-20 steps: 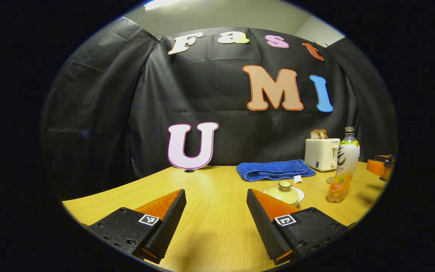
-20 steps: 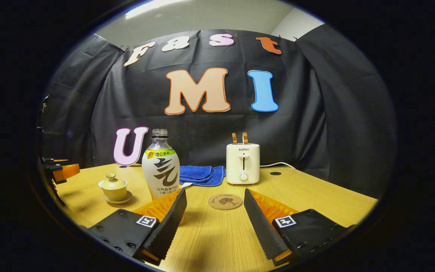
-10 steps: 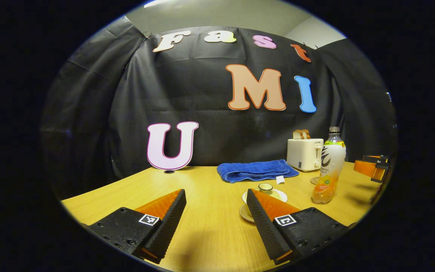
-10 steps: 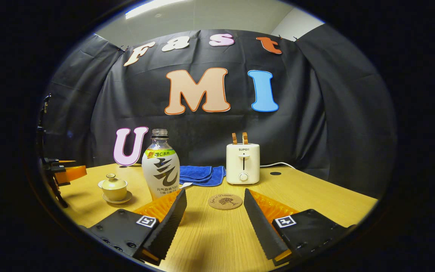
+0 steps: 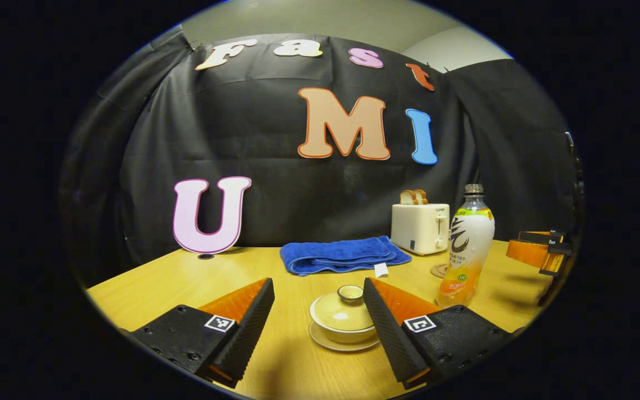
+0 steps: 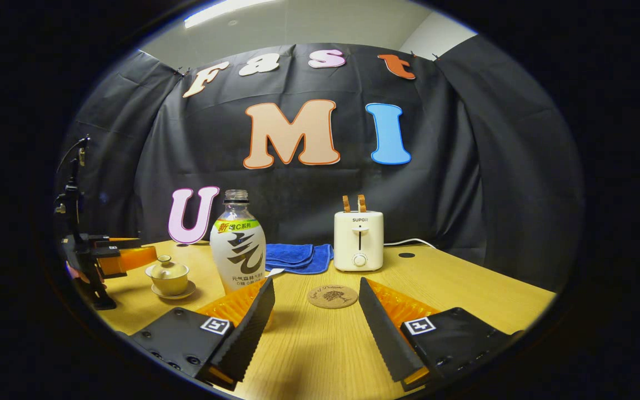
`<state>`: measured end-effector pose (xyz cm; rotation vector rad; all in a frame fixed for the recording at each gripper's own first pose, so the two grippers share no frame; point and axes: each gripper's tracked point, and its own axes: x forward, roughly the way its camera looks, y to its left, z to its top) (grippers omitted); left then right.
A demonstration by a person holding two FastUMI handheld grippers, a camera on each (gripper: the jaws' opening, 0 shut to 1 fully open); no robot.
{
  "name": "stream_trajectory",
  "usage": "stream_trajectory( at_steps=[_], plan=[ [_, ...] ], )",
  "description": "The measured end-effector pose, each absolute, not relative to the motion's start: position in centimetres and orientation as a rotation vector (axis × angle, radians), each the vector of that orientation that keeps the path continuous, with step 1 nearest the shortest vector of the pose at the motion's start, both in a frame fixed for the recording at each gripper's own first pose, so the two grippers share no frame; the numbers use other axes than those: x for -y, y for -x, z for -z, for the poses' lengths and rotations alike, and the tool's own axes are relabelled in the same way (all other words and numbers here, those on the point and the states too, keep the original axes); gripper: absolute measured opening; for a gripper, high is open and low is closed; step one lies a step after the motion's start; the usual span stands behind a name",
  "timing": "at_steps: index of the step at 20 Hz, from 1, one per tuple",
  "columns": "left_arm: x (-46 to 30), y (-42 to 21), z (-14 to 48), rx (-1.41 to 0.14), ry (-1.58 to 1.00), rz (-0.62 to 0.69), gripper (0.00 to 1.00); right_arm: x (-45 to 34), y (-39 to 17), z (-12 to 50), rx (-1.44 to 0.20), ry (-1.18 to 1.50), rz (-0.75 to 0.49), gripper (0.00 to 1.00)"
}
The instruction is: Open the teacup lid with one hand, grasp the water bottle and pour water into the teacup with the other hand; after pouring, place the water bottle on the coaster and then close the teacup lid.
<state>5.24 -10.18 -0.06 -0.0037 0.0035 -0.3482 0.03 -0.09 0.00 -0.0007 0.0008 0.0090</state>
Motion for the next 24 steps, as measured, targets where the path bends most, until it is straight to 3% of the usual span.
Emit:
stream_trajectory(
  at_steps=[3, 6, 11, 14, 20, 24],
  plan=[
    [11.4, -5.7, 0.4, -0.022, -0.006, 0.390, 0.90, 0.0, 0.0, 0.0, -0.002, 0.001, -0.018, 0.99],
    [12.3, -6.1, 0.7, -0.047, -0.015, 0.421, 0.87, 0.0, 0.0, 0.0, -0.002, 0.001, -0.026, 0.94],
    [13.8, -6.7, 1.6, -0.097, -0.040, 0.467, 0.73, -0.1, 0.1, 0.1, -0.003, 0.001, -0.031, 0.94],
    [14.4, -6.9, 2.1, -0.130, -0.059, 0.490, 0.72, -0.1, 0.1, 0.1, -0.004, 0.001, -0.034, 0.96],
    [14.2, -7.4, 2.0, -0.126, -0.048, 0.472, 0.28, -0.2, 0.1, 0.1, -0.005, 0.001, -0.041, 0.94],
    [14.0, -7.5, 2.1, -0.132, -0.050, 0.461, 0.28, -0.2, 0.1, 0.0, -0.005, 0.001, -0.042, 0.94]
  ],
)
